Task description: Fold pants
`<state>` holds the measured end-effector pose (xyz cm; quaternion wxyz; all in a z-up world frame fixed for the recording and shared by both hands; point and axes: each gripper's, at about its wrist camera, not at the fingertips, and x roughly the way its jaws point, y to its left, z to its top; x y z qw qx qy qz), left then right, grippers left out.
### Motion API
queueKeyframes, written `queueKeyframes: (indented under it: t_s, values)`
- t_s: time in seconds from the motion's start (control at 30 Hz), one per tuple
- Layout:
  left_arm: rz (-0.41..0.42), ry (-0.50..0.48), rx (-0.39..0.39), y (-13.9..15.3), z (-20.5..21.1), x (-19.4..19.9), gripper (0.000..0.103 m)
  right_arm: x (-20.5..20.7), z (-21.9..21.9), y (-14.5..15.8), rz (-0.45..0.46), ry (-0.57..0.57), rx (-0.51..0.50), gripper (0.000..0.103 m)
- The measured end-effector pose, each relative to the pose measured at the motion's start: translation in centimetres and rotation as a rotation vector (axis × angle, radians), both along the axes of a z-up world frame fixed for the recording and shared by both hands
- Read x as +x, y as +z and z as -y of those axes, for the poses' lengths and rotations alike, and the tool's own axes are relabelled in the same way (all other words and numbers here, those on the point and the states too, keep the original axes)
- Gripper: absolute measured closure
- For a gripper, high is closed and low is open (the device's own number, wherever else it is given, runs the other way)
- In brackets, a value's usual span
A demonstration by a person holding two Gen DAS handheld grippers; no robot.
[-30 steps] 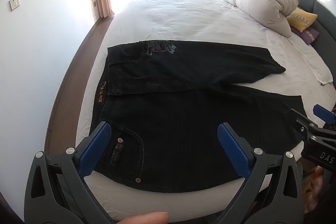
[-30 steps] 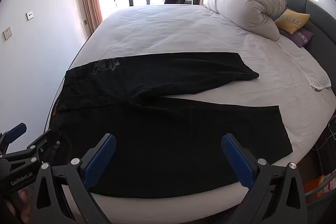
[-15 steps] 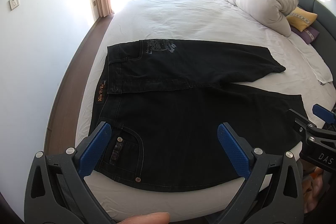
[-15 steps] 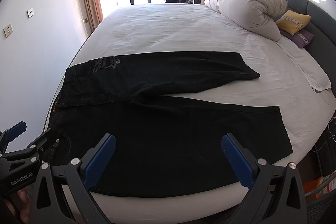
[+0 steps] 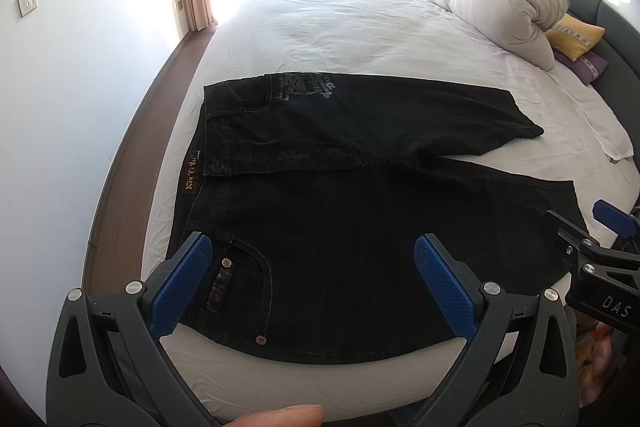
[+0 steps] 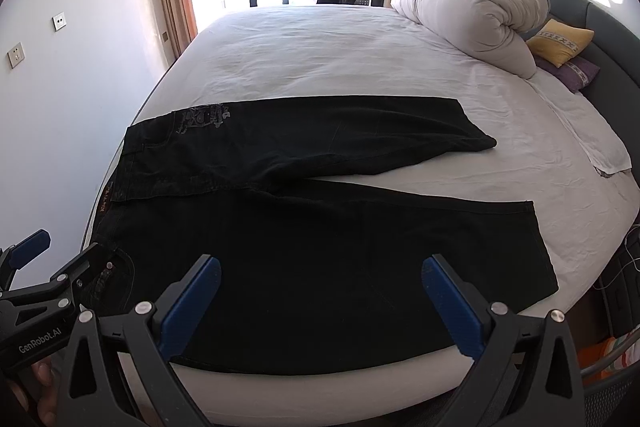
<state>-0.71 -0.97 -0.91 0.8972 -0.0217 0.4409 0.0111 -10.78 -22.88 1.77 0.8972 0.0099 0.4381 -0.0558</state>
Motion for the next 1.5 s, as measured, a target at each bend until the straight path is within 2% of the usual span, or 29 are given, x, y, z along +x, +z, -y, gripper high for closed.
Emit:
queueKeyframes:
  t_s: [1.5]
  values:
    - [-0.008, -0.002, -0.006, -0.8, -0.4, -0.7, 0.000, -0.5, -0.4, -1.3, -0.026, 0.009, -0.003, 0.000]
